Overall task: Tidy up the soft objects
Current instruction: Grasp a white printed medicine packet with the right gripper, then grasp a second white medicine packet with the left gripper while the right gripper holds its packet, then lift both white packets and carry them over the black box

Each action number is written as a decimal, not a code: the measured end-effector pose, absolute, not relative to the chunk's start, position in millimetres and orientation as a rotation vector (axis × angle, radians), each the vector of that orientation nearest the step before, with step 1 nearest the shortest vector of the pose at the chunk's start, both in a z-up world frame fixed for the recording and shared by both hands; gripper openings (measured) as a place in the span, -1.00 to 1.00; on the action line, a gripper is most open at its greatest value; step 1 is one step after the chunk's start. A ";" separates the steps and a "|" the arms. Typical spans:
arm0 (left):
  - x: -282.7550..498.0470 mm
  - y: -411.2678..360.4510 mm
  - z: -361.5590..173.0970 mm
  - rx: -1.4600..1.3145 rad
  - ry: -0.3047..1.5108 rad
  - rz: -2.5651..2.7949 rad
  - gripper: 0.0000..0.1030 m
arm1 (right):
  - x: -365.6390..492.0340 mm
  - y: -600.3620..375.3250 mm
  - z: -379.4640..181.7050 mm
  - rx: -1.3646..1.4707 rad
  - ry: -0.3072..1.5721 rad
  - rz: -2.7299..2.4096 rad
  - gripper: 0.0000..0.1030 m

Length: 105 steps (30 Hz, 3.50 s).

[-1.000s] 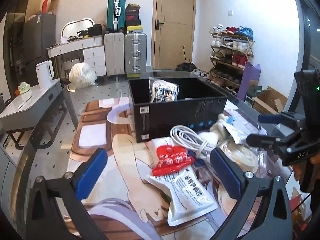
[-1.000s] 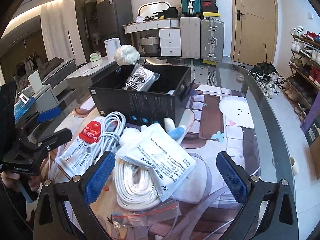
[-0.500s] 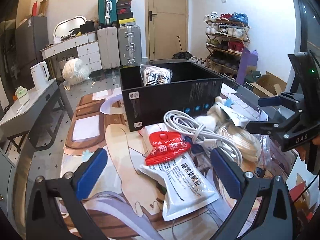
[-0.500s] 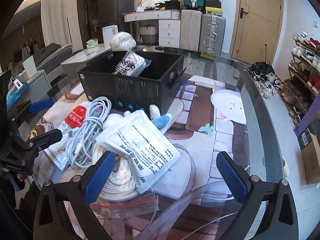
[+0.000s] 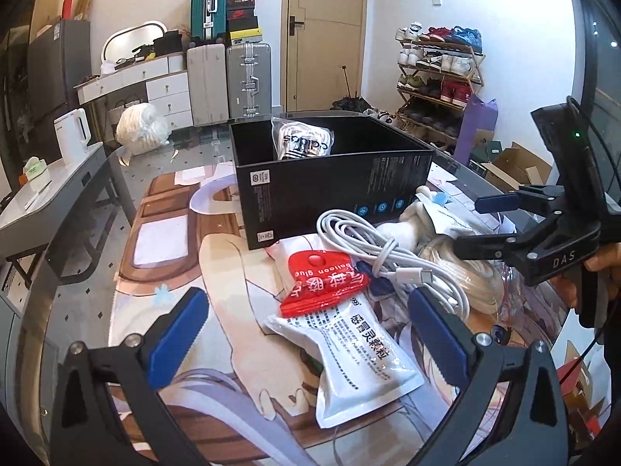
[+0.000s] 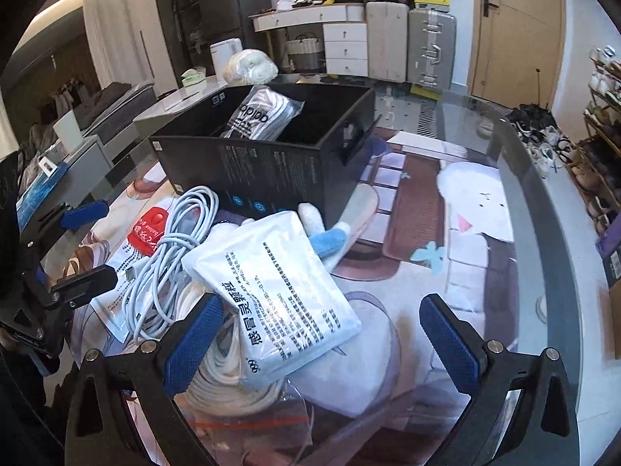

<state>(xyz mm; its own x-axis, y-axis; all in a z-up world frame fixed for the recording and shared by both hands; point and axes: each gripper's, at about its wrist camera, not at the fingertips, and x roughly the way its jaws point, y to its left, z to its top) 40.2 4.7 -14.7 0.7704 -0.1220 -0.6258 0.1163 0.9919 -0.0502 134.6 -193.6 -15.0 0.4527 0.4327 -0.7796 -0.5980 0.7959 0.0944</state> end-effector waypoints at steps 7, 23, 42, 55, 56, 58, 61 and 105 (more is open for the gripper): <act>41.7 5.9 -15.8 0.002 0.687 -0.117 1.00 | 143.2 -183.8 -16.3 -0.186 0.919 0.710 0.99; 40.1 9.6 -17.9 0.003 0.696 -0.111 1.00 | 142.0 -179.2 -17.9 -0.116 0.963 0.885 0.39; 36.3 8.2 -21.2 -0.012 0.738 -0.123 1.00 | 86.6 -198.1 3.9 -0.030 0.819 0.869 0.00; 44.7 -10.2 -37.0 0.040 0.830 -0.101 0.70 | 81.1 -218.2 18.2 0.046 0.726 0.798 0.00; 43.3 -6.8 -36.9 0.024 0.823 -0.102 0.64 | 81.3 -219.0 18.7 0.049 0.724 0.799 0.00; 40.9 -5.5 -36.7 0.036 0.813 -0.105 0.53 | 80.7 -220.4 20.0 0.052 0.719 0.795 0.00; 37.3 -6.1 -35.5 0.043 0.801 -0.123 0.24 | 79.4 -222.0 21.2 0.060 0.716 0.796 0.01; 15.4 24.4 14.3 -0.080 0.634 -0.164 -0.34 | 69.6 -206.3 39.7 0.027 0.668 0.708 0.00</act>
